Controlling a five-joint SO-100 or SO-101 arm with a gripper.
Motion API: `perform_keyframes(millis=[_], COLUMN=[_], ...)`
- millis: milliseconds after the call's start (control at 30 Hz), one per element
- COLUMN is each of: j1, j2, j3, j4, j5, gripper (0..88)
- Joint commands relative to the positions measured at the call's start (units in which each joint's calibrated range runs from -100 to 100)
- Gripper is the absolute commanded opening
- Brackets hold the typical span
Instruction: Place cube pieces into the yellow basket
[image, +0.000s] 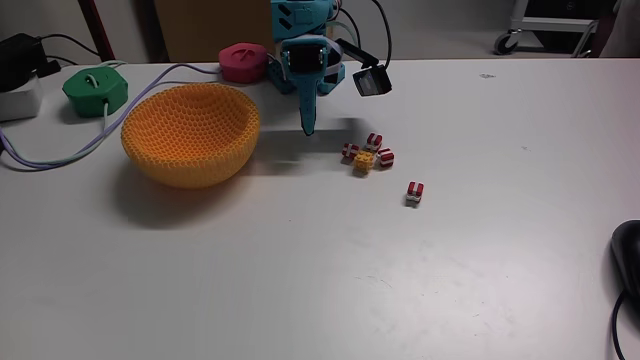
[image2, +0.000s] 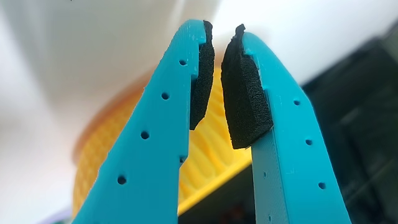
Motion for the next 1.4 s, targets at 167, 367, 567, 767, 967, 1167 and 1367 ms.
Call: perform_keyframes(millis=[167, 367, 567, 767, 967, 1167, 1367], j1=[4.66, 1.77, -13.33, -18.55, -19.76, -18.83, -16.5], j2=[-0.69, 6.79, 39.65, 60.49, 64.27, 64.27, 64.56], j3=[-0.7, -2.34, -20.63, -27.66, -27.37, -28.24, -27.66], j4=[-0.73, -4.9, -13.94, -22.28, -20.37, -14.11, -13.94], j5=[-3.27, -4.88, -24.42, -33.75, -36.87, -37.85, -38.29], gripper=[0.0, 0.0, 17.2, 27.2, 27.8, 26.1, 15.9])
